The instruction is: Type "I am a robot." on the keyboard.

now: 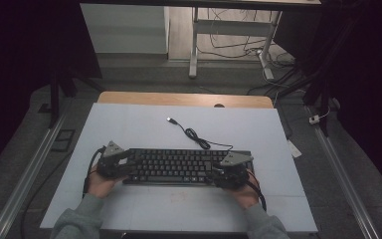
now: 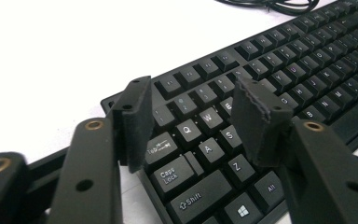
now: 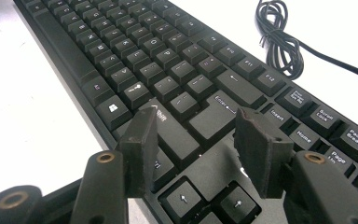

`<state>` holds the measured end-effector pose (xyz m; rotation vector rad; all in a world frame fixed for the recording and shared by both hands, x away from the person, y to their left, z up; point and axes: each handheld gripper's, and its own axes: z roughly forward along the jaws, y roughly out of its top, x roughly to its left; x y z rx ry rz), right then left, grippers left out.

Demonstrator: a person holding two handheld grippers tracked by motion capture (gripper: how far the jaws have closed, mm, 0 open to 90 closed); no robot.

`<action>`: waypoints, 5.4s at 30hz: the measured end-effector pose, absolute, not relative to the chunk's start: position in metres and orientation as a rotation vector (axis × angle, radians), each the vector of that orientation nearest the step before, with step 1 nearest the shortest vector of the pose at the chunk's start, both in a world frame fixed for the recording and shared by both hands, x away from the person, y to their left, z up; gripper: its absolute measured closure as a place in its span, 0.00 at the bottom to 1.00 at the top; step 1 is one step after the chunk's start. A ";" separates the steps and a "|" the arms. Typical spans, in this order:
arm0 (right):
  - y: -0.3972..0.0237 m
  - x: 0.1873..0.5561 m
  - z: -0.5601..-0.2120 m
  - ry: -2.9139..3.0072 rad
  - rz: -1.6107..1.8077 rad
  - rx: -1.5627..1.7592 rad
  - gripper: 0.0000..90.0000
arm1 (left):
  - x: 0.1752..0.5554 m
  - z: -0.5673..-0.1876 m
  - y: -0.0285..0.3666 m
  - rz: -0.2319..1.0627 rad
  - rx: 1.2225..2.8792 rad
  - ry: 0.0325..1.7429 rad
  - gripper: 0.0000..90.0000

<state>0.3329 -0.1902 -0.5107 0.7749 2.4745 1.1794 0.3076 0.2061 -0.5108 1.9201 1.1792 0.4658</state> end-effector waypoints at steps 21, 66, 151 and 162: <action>-0.189 0.335 -0.512 2.482 1.155 0.766 0.55 | 0.304 -0.507 0.203 0.437 1.922 1.160 0.46; -0.186 0.336 -0.513 2.488 1.133 0.754 0.55 | 0.288 -0.517 0.132 0.295 2.204 0.842 0.99; -0.187 0.337 -0.511 2.489 1.120 0.755 0.55 | 0.303 -0.510 0.190 0.389 1.984 1.101 0.61; -0.187 0.337 -0.511 2.481 1.127 0.754 0.55 | 0.303 -0.511 0.186 0.380 2.003 1.079 0.61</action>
